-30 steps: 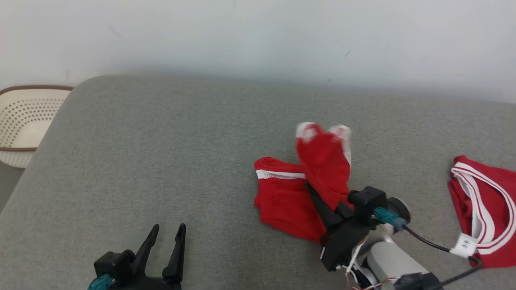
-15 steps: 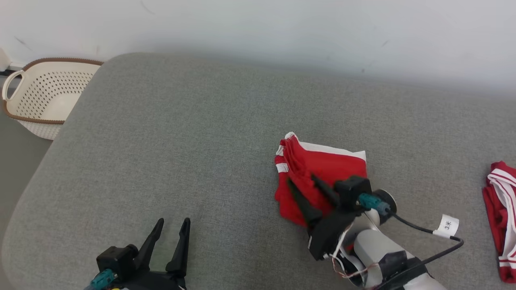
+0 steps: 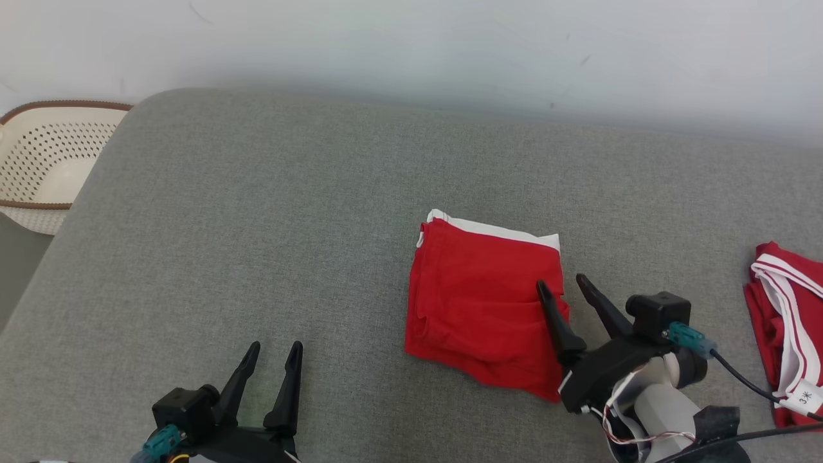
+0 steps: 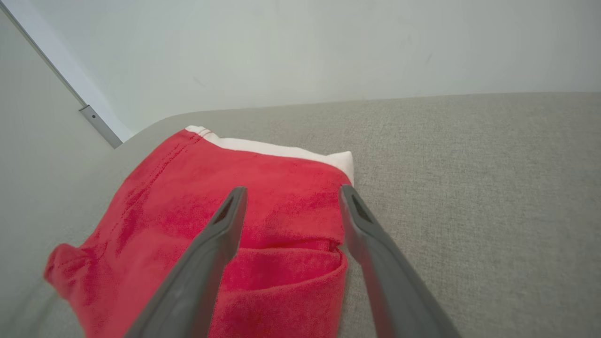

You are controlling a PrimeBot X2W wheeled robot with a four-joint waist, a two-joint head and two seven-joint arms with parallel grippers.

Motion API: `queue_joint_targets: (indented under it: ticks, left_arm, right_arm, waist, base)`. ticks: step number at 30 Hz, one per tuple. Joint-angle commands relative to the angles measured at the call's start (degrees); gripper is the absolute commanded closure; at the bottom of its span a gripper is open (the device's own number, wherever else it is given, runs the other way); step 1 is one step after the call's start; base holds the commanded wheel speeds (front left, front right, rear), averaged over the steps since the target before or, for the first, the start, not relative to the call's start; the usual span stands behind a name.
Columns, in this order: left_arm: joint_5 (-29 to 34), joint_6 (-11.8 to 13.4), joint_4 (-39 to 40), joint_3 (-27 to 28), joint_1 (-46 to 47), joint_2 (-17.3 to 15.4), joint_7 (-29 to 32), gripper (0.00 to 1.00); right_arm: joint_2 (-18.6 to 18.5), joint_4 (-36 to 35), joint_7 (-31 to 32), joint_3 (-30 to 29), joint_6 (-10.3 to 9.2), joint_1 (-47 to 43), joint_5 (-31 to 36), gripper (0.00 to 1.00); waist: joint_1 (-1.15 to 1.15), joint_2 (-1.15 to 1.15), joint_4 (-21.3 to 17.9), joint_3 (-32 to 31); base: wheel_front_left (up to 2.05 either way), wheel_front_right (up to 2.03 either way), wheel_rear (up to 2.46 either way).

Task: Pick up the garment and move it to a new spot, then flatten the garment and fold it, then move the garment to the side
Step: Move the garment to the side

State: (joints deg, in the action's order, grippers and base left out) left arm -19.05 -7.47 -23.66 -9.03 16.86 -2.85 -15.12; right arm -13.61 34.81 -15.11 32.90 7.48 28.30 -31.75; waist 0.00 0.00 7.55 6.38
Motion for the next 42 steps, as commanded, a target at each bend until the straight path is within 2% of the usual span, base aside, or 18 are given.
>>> queue_joint_targets:
  ticks: [1, 11, 16, 17, 18, 19, 23, 29, 36, 42]
  left_arm:
    - [0.16, 0.05, 0.13, 0.02, 0.54, -0.11, -0.02, 0.0]
    - [0.87, 0.05, 0.08, -0.44, 0.43, -0.1, -0.02, 0.0]
    - [1.22, 0.05, 0.43, -0.73, 0.29, -0.1, -0.02, 0.0]
    - [1.33, 0.05, 0.43, -0.78, 0.19, -0.1, -0.02, 0.0]
    - [1.63, 0.05, 0.44, -0.69, 0.09, -0.1, -0.02, 0.0]
    - [1.95, 0.04, 0.53, -0.56, -0.02, -0.1, -0.02, 0.0]
    - [3.24, 0.04, 0.79, 0.41, -0.36, -0.12, -0.02, 0.0]
    - [4.98, 0.27, 1.38, 0.69, -1.83, -0.07, -0.02, 0.0]
    - [6.67, 0.68, 2.03, 1.32, -2.68, -0.08, -0.02, 0.0]
    - [8.41, 1.1, 2.36, 2.02, -3.3, -0.1, -0.02, 0.0]
  right_arm:
    - [-0.8, 0.79, 0.0, 0.59, 0.0, -0.51, 0.75, 0.0]
    - [1.15, 7.91, 0.0, -2.08, 0.0, -1.49, -3.19, 0.0]
    - [2.58, 11.34, 0.02, -1.16, 0.0, -0.74, -6.39, 0.0]
    - [2.7, 11.78, 0.04, -0.36, 0.0, -0.61, -6.89, 0.16]
    - [2.74, 11.85, 0.08, 0.33, 0.0, -0.4, -7.38, 0.66]
    - [2.7, 11.92, 0.08, 0.87, 0.0, -0.36, -7.89, 1.0]
    - [2.05, 11.25, 0.01, 1.51, 0.0, -0.23, -8.47, 1.0]
    - [1.27, 9.43, 0.0, -0.72, 0.0, -1.23, -7.02, 1.0]
    - [1.15, 8.12, 0.0, -2.8, 0.0, -3.3, -5.43, 1.0]
    - [1.93, 7.77, 0.01, -2.79, 0.0, -4.91, -5.06, 1.0]
  waist:
    - [0.0, 0.0, -0.06, 0.18]
    - [0.0, 0.0, 2.16, 1.08]
    - [0.0, 0.0, 3.75, 1.25]
    - [0.0, 0.0, 3.94, 1.16]
    - [0.0, 0.0, 4.03, 1.04]
    - [0.0, 0.0, 4.04, 0.83]
    - [0.0, 0.0, 3.55, -0.07]
    - [0.0, 0.0, 0.88, -2.06]
    - [0.0, 0.0, -4.85, -3.45]
    - [0.0, 0.0, -12.09, -4.3]
  base:
    - [0.0, 0.0, 0.0]
    - [0.0, 0.0, 0.0]
    - [0.0, 0.0, 0.0]
    - [0.0, 0.0, 0.0]
    - [0.0, 0.0, 0.0]
    - [0.0, 0.0, 0.0]
    - [0.0, 0.0, 0.0]
    - [0.0, 0.0, 0.0]
    - [0.0, 0.0, 0.0]
    - [0.0, 0.0, 0.0]
